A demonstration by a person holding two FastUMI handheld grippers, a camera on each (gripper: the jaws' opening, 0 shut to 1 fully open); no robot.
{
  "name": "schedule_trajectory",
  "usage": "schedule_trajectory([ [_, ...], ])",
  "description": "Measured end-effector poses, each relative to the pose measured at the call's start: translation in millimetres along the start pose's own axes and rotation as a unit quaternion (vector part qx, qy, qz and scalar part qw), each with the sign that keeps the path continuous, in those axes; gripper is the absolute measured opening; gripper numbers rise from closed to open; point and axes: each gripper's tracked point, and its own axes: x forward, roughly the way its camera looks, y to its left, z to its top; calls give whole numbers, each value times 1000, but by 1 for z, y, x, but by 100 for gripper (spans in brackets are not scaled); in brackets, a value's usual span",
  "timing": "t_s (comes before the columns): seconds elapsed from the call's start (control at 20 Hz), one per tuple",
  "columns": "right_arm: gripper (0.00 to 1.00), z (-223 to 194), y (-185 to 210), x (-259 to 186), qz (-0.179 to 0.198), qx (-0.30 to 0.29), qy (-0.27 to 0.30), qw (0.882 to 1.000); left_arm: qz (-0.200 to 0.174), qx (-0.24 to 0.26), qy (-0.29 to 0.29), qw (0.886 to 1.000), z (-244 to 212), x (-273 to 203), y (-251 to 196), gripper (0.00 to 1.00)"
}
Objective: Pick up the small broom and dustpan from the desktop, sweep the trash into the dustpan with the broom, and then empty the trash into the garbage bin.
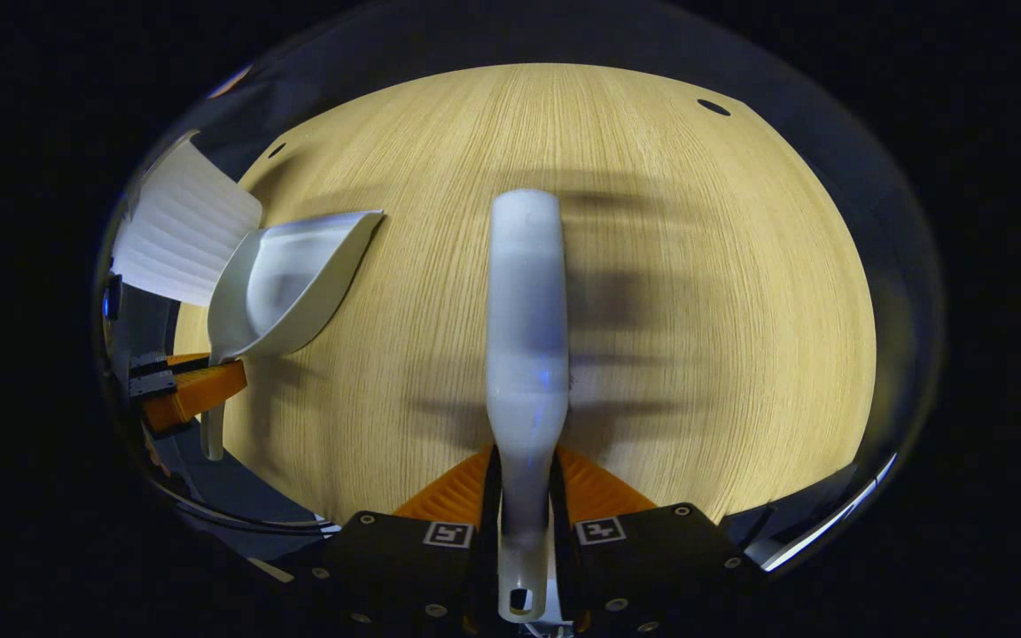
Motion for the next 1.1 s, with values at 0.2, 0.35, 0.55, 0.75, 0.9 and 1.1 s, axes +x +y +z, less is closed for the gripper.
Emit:
schedule_trajectory([
  [0.2,72,2,4,-1,12,5,-12,1000,-12,11,1,1000,-2,-4,-16,69],
  [0.35,97,11,3,-6,19,18,-41,999,-10,12,-19,1000,5,-10,-25,83],
  [0.55,97,32,-7,-44,21,46,-124,991,-2,13,-72,997,10,-48,-26,100],
  [0.75,97,64,2,-154,34,66,-271,960,8,-1,-247,969,52,-139,-34,100],
  [0.9,96,78,17,-254,26,60,-400,914,20,-16,-398,917,96,-227,-50,100],
  [1.1,96,86,44,-376,32,49,-564,824,10,-3,-538,843,132,-318,-69,99],
])
